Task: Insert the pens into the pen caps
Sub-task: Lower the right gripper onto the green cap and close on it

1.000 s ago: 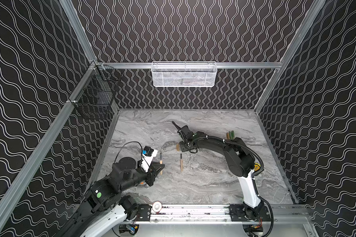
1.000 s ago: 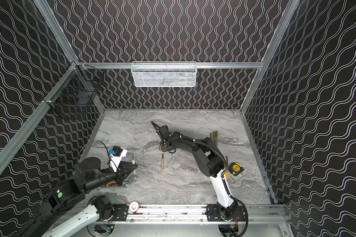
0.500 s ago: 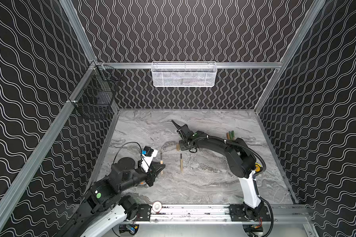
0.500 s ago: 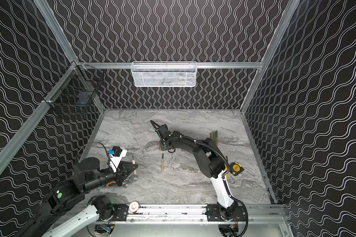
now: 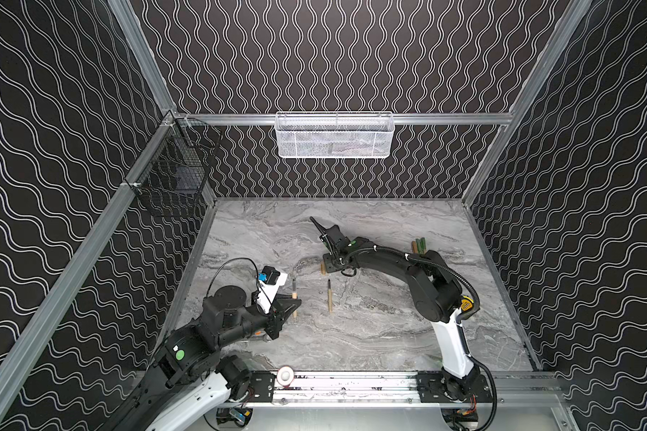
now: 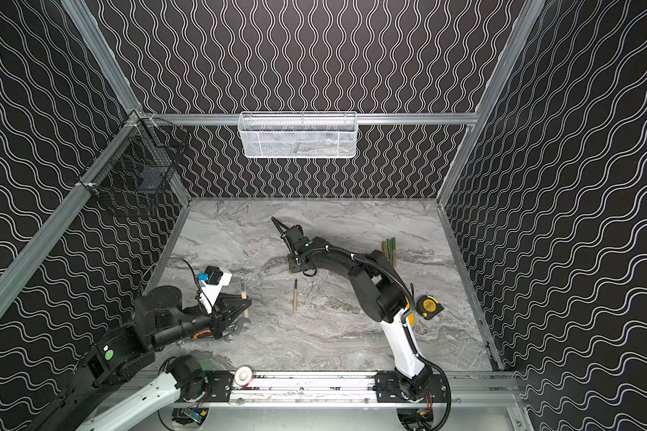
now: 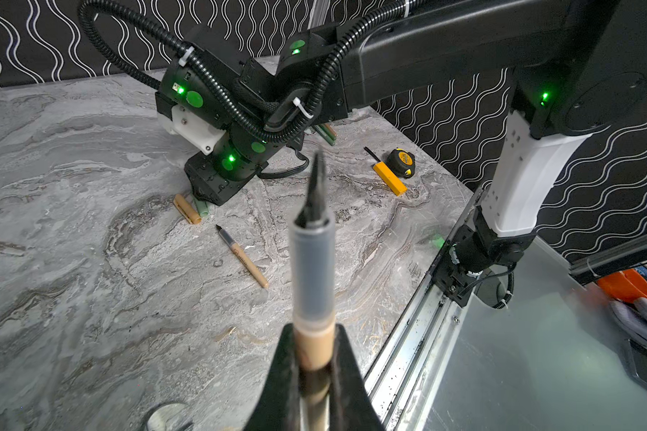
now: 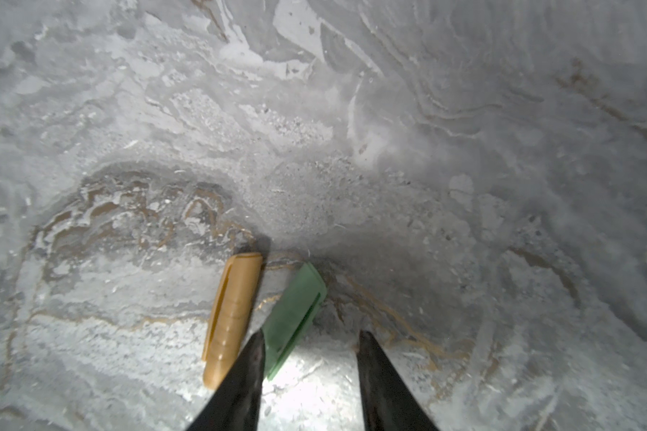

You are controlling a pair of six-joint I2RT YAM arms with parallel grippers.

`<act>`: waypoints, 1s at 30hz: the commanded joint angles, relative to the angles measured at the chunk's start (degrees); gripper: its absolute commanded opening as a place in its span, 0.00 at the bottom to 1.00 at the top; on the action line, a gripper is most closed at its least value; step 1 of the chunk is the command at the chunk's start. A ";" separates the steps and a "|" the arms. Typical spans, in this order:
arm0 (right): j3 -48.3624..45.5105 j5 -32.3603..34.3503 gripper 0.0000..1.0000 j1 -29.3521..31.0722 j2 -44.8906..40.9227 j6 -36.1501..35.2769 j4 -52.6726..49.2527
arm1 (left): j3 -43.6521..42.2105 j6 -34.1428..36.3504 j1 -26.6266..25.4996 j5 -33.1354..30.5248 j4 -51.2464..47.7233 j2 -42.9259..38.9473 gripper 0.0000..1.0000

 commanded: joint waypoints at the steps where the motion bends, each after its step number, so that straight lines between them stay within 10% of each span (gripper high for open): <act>1: 1.30 -0.57 0.43 0.08 1.21 -0.06 -1.17 | 0.08 0.83 0.11 0.27 2.07 0.10 0.00; 30: -0.48 0.67 0.21 0.10 -2.49 -1.82 -1.68 | -1.87 -2.80 0.20 8.28 8.72 7.07 0.00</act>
